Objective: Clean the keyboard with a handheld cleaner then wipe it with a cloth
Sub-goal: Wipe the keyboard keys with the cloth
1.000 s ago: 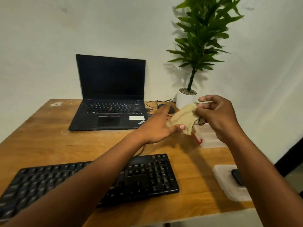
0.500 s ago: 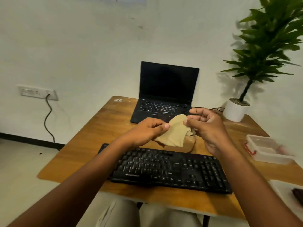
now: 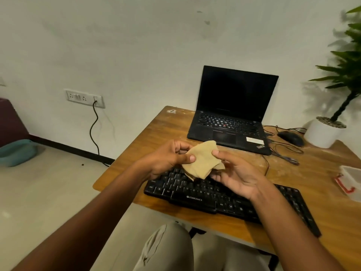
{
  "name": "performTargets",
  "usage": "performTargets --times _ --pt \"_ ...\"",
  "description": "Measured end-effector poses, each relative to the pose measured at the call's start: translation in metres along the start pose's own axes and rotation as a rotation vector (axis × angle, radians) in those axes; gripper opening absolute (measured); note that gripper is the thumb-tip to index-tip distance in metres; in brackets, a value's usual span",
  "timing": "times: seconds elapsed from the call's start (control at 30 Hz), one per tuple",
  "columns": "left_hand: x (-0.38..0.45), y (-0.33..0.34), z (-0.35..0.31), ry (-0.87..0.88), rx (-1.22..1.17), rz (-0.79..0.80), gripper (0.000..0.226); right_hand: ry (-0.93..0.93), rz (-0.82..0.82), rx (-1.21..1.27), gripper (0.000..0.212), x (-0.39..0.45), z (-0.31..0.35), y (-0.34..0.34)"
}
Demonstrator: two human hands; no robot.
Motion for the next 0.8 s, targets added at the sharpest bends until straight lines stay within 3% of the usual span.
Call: performTargets --times 0.23,0.37,0.5,0.63,0.8 --pt "-0.012 -0.024 0.015 -0.037 0.075 -0.112 0.023 -0.025 -0.058 -0.048 0.042 0.009 -0.017 0.011" --pt "-0.024 -0.039 0.020 -0.056 0.111 -0.239 0.028 -0.038 -0.107 -0.017 0.028 0.015 -0.018 0.021" --pt "-0.040 -0.060 0.022 -0.042 0.311 -0.346 0.038 -0.112 -0.155 -0.104 0.025 0.023 -0.012 0.025" --pt "-0.057 -0.074 0.023 -0.017 0.521 -0.323 0.069 -0.305 -0.241 -0.424 0.022 0.024 0.010 0.032" --pt "-0.069 -0.075 0.048 -0.172 0.715 -0.117 0.128 -0.779 -0.365 -1.017 0.022 -0.002 0.039 0.074"
Point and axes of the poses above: each hand's wrist, its own x-axis towards the middle knuckle, its own y-axis out of the palm, z = x × y, the point moved 10 cm from there along x, towards the middle knuckle, and after that the axes turned 1 degree about x, right-handed, at the moved point
